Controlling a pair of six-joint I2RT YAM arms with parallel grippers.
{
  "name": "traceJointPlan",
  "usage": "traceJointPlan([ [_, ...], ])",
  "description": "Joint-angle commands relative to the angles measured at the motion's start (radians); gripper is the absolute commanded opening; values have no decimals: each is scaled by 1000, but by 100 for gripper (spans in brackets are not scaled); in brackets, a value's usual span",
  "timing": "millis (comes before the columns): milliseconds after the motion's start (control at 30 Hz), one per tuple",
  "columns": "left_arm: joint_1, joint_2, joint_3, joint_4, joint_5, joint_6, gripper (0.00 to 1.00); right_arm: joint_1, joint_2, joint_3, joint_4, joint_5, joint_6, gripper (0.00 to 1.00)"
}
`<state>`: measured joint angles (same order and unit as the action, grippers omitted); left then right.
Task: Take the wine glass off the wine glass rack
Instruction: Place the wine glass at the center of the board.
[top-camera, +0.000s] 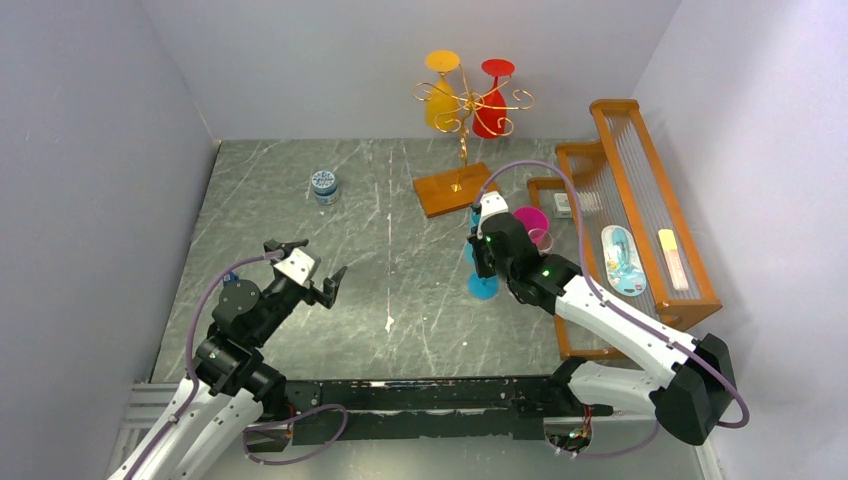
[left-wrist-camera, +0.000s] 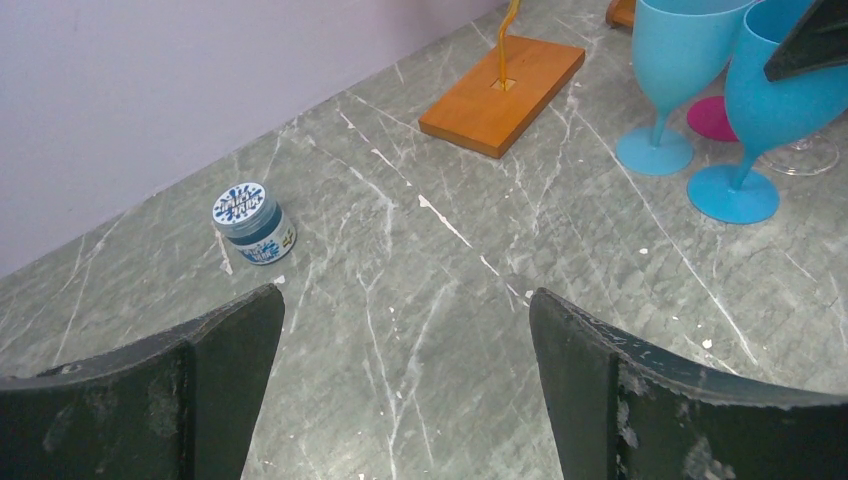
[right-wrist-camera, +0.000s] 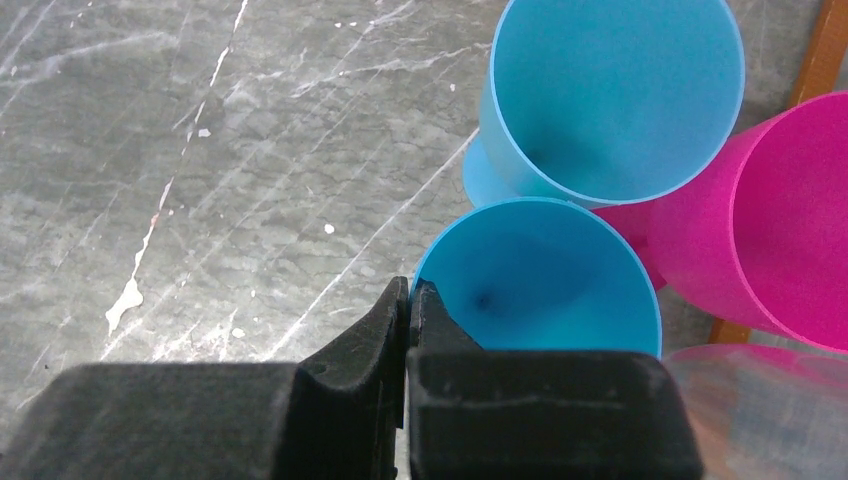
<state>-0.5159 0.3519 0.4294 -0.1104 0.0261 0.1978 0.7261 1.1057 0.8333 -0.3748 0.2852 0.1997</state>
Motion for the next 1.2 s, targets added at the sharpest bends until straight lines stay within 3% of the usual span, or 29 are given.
traceJointPlan([
  [0, 4, 1, 31, -10, 6, 1, 97, 4, 5, 32, -22, 25, -2, 0],
  [267, 5, 2, 31, -12, 17, 7, 97, 3, 23, 34, -21, 24, 5, 0],
  [367, 4, -6, 32, -10, 4, 0, 97, 3, 25, 41, -18, 3, 0, 8],
  [600, 4, -24, 26, -2, -9, -2, 97, 3, 34, 74, -29, 7, -2, 15],
  [1167, 4, -10, 28, -2, 6, -8, 97, 3, 65, 194, -106, -43, -9, 21],
])
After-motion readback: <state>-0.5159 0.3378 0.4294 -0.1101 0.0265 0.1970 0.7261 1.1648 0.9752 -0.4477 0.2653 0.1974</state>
